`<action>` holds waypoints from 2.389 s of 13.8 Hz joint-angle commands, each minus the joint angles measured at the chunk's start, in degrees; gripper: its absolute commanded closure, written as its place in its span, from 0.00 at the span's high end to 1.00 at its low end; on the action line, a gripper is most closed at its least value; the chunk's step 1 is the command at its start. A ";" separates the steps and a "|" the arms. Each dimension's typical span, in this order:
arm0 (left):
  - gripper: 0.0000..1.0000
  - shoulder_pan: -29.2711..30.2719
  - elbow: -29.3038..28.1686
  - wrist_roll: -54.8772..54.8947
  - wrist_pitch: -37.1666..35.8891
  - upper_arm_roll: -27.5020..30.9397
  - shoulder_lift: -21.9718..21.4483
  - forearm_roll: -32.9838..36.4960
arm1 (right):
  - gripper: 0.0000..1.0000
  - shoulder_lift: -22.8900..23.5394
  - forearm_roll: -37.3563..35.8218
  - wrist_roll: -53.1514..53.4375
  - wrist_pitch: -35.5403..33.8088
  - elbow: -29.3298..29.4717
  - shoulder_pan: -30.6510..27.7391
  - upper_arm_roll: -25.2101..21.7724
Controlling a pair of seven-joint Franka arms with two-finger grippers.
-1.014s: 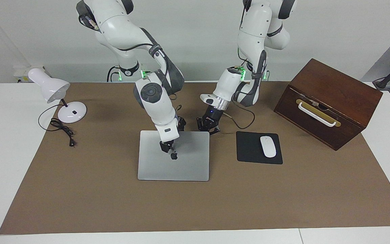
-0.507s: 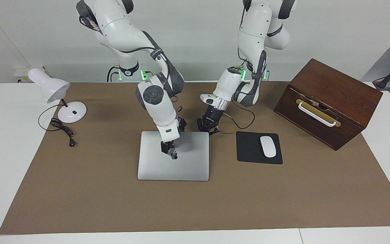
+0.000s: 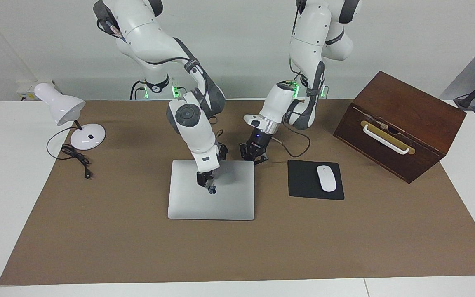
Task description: Close laptop with both arms
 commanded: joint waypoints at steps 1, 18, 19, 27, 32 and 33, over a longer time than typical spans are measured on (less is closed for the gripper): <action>0.00 1.66 0.30 0.43 -0.10 0.32 3.74 2.11 | 1.00 -1.57 1.21 2.33 -1.84 -0.71 -0.31 1.60; 0.00 2.10 0.04 0.43 -0.10 0.41 3.74 3.34 | 1.00 -2.01 0.51 3.30 0.35 -3.78 0.12 1.86; 0.00 2.10 0.04 0.43 -0.10 0.41 3.74 3.34 | 1.00 -2.01 0.51 3.30 0.62 -3.96 0.04 1.86; 0.00 3.60 0.04 0.43 -0.10 0.32 3.74 5.19 | 1.00 -2.01 0.42 4.27 0.71 -3.87 0.13 1.86; 0.00 3.77 0.04 0.43 -0.10 0.32 3.74 5.89 | 1.00 -2.01 0.42 4.27 0.71 -3.79 0.21 1.86; 0.00 3.77 0.04 0.43 -0.10 0.32 3.74 5.89 | 1.00 -1.92 0.42 4.27 0.71 -3.78 0.30 1.86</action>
